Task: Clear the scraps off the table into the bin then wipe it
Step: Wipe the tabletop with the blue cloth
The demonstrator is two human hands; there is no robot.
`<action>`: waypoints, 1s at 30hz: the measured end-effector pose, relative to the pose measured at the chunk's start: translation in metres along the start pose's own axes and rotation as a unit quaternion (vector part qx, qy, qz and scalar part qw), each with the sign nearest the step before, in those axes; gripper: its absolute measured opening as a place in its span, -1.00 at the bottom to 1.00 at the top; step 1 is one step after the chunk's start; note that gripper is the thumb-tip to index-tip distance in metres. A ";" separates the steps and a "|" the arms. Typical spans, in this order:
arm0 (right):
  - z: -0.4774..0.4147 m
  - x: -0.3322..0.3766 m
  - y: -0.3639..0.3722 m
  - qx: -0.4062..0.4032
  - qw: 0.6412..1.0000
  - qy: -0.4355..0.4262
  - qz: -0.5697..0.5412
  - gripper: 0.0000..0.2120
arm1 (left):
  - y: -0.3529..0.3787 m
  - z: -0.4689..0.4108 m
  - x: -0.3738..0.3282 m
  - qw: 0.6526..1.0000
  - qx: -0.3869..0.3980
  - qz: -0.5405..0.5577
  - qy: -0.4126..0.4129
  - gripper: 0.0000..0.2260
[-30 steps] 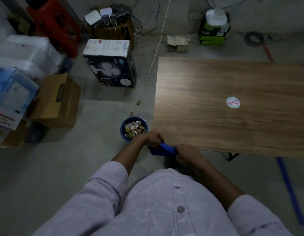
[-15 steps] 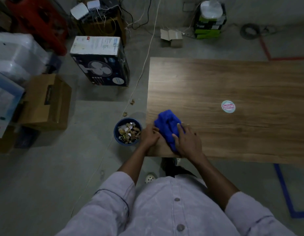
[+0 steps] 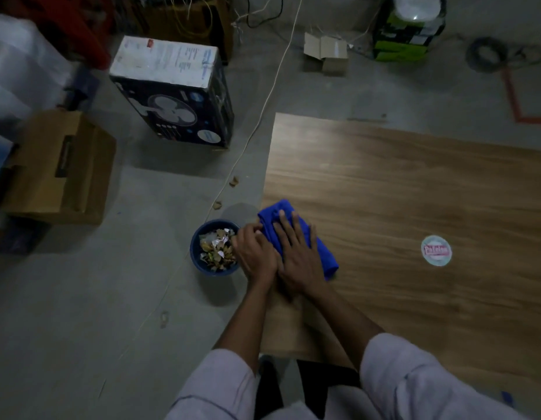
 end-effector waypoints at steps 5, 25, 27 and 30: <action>-0.084 -0.003 -0.011 0.012 0.983 -0.178 0.052 -0.39 | 0.015 -0.041 -0.016 0.989 -0.126 0.063 -0.038 -0.77; -0.205 -0.041 -0.055 -0.029 0.996 -0.086 0.016 -0.41 | 0.048 -0.066 0.013 0.950 -0.065 0.266 -0.153 -0.55; -0.153 -0.018 -0.035 -0.005 0.992 -0.127 0.015 -0.41 | 0.032 -0.065 0.016 0.934 -0.110 0.296 -0.169 -0.58; -0.067 0.016 -0.005 0.015 0.983 -0.182 0.001 -0.39 | 0.008 -0.058 0.008 0.937 -0.130 0.301 -0.123 -0.74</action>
Point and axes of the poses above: each hand's wrist, its own z-axis away from the middle knuckle, its own y-axis out of the palm, x = y × z, the point moved 8 cm from there along -z, towards the middle knuckle, and after that the axes turned 5 degrees about -z, right-handed, at the moved point
